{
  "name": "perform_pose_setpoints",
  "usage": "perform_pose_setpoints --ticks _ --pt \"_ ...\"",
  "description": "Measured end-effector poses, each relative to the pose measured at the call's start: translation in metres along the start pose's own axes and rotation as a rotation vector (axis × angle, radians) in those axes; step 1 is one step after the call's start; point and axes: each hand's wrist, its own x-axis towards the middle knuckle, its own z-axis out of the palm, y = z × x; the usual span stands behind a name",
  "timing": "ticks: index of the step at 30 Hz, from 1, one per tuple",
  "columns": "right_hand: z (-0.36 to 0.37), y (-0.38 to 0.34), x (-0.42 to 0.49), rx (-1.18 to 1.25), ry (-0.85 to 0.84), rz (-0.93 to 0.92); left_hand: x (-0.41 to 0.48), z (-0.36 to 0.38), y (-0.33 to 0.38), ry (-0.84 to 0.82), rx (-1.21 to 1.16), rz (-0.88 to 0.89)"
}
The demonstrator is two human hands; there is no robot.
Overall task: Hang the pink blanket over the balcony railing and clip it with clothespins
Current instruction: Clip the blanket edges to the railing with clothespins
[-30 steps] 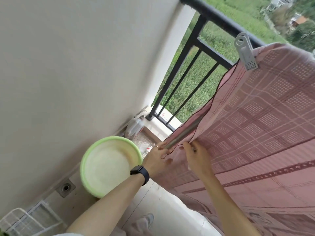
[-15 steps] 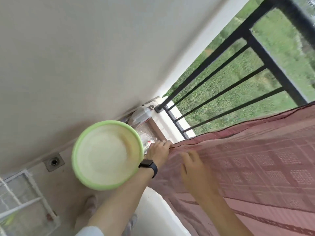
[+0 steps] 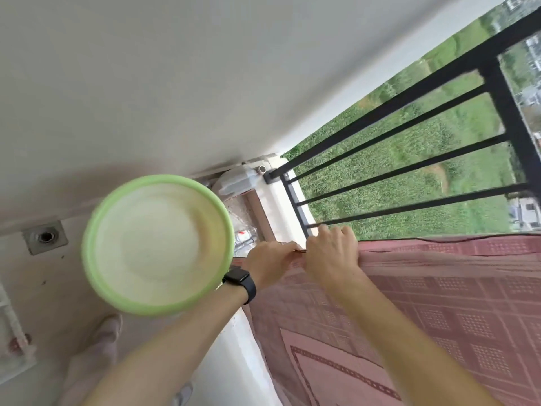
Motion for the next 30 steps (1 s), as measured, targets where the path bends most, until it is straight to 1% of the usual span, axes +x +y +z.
perform_pose_setpoints --ticks 2,3,5,7,9,11,12,14,17,19,21,23,25,27,30 --pt "0.001 0.001 0.015 0.023 -0.144 0.001 -0.004 0.009 -0.002 0.037 -0.138 -0.035" --pt "-0.001 0.001 0.021 0.058 -0.176 0.002 -0.005 0.011 -0.004 0.02 -0.203 -0.075" --pt "-0.003 -0.001 0.029 0.073 -0.168 -0.027 -0.007 0.015 -0.015 -0.036 -0.247 -0.156" --pt "0.001 -0.004 0.029 0.075 -0.137 -0.088 -0.012 0.019 -0.037 -0.141 -0.177 -0.236" --pt "0.008 -0.005 0.027 0.106 -0.125 -0.145 -0.016 0.02 -0.061 -0.21 -0.128 -0.281" --pt "0.016 -0.003 0.028 0.132 -0.14 -0.162 -0.014 0.017 -0.074 -0.228 -0.092 -0.206" --pt "0.019 -0.002 0.031 0.15 -0.157 -0.151 -0.01 0.016 -0.076 -0.252 -0.056 -0.147" --pt "0.021 0.0 0.04 0.171 -0.194 -0.125 -0.002 0.016 -0.077 -0.3 -0.004 -0.095" --pt "0.018 0.002 0.047 0.168 -0.177 -0.089 -0.001 0.019 -0.083 -0.339 0.001 -0.131" --pt "0.022 0.001 0.045 0.16 -0.132 -0.095 -0.006 0.021 -0.086 -0.358 0.032 -0.108" --pt "0.025 -0.005 0.044 0.149 -0.089 -0.105 -0.009 0.025 -0.091 -0.347 0.095 -0.087" --pt "0.023 -0.01 0.045 0.148 -0.088 -0.106 -0.002 0.026 -0.098 -0.298 0.111 -0.119" --pt "0.022 -0.011 0.048 0.156 -0.122 -0.1 0.008 0.023 -0.104 -0.31 0.154 -0.133" --pt "0.022 -0.012 0.051 0.18 -0.18 -0.106 0.015 0.018 -0.105 -0.339 0.194 -0.109" --pt "0.028 -0.025 0.056 0.173 -0.32 -0.12 0.025 0.017 -0.106 -0.368 0.145 -0.119"
